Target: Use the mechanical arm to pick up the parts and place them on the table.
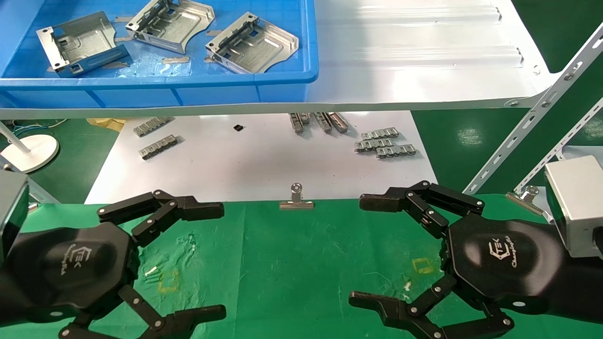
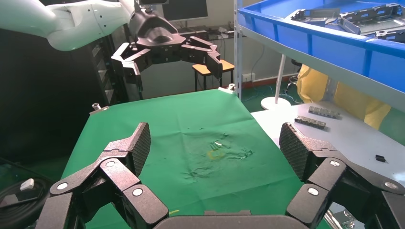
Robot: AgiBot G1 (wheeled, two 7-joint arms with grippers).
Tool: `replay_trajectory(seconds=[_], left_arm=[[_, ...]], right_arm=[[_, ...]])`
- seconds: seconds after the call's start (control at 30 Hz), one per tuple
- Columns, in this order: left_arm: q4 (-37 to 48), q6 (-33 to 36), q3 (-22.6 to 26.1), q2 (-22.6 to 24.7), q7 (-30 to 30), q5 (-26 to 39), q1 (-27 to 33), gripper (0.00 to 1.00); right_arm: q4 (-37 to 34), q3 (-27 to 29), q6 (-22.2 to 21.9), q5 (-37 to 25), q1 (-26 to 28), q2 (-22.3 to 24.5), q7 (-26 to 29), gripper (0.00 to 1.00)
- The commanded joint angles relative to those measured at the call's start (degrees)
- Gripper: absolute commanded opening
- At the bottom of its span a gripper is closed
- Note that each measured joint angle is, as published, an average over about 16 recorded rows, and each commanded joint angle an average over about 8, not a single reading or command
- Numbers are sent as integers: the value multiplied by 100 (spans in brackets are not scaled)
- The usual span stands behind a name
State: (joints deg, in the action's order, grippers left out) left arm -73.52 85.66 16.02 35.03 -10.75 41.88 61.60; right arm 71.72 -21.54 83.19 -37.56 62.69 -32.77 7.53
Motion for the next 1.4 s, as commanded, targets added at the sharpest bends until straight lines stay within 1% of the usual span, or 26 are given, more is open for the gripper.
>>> replay_trajectory(seconds=[0.03,0.37,0.4,0.63,0.67,1.4], left_arm=[[0,0,0,0,0,0,0,100],[0,0,0,0,0,0,0,100],[0,0,0,0,0,0,0,100],[0,0,0,0,0,0,0,100],[0,0,0,0,0,0,0,100],[0,0,0,0,0,0,0,100]], right_arm=[[0,0,0,0,0,0,0,100],[0,0,0,0,0,0,0,100],[0,0,0,0,0,0,0,96],[0,0,0,0,0,0,0,9],[0,0,0,0,0,0,0,0],[0,0,0,0,0,0,0,0]])
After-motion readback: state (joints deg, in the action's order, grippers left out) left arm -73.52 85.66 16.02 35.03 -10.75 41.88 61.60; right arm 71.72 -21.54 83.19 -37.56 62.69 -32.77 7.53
